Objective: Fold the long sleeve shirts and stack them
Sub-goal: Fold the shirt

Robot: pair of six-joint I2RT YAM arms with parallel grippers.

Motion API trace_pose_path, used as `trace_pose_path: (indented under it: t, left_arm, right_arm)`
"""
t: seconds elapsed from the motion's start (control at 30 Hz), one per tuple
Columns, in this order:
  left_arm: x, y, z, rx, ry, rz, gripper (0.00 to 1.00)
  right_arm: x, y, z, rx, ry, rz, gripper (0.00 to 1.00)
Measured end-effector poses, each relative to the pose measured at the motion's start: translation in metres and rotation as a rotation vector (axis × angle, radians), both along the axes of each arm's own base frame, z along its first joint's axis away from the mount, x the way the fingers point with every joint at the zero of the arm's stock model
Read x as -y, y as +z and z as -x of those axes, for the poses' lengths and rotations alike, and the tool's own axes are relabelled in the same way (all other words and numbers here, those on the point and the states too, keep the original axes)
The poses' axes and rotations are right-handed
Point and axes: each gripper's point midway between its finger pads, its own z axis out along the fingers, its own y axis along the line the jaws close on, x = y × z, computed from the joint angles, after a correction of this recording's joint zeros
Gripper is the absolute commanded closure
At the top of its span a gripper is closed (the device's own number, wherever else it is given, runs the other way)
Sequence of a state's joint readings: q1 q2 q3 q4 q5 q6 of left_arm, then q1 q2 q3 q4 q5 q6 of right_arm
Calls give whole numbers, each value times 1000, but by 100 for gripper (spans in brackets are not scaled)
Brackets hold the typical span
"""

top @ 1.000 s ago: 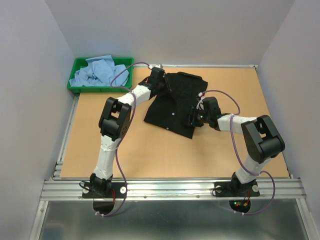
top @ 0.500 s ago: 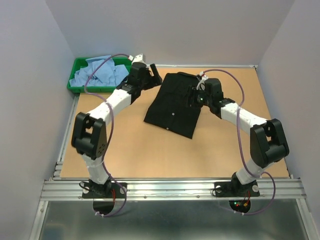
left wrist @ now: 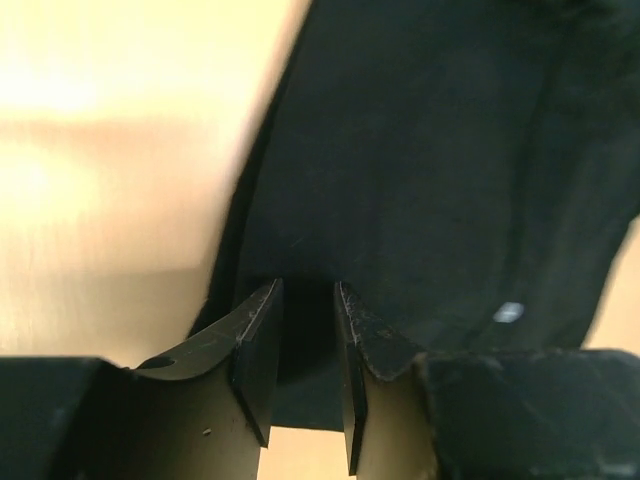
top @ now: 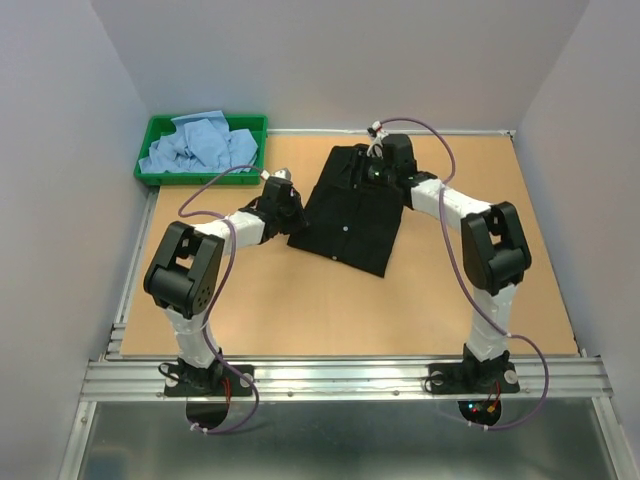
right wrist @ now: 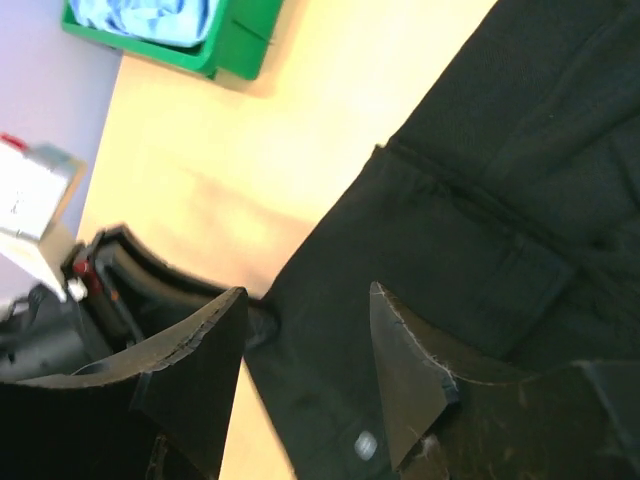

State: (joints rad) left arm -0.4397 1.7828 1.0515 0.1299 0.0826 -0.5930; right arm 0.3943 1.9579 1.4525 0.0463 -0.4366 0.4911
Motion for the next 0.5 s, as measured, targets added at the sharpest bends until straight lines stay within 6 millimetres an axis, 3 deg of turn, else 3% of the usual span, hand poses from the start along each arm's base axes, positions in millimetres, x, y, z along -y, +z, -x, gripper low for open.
trace_pose_path:
  t: [0.1,0.23,0.33,0.4,0.5]
  left_arm:
    - [-3,-20,7,-45,8,-12,62]
    - [-1,-29,5,-63,28,4,62]
    - [1,-29,4,-60,40,22,56]
    - [1,-29,3,-56,46,32,52]
    - [2,-25,2,-40,45,41,29]
  right_arm:
    - [-6,-26,-10,-37,-2,-9,44]
    - [-3,-78,-17,-118,-43,31,47]
    - [9,-112,-19,-177,-90,56,48]
    - [19,-115,-23,-169,-117,51,48]
    - [32,-112,-24,-158,-145,47,47]
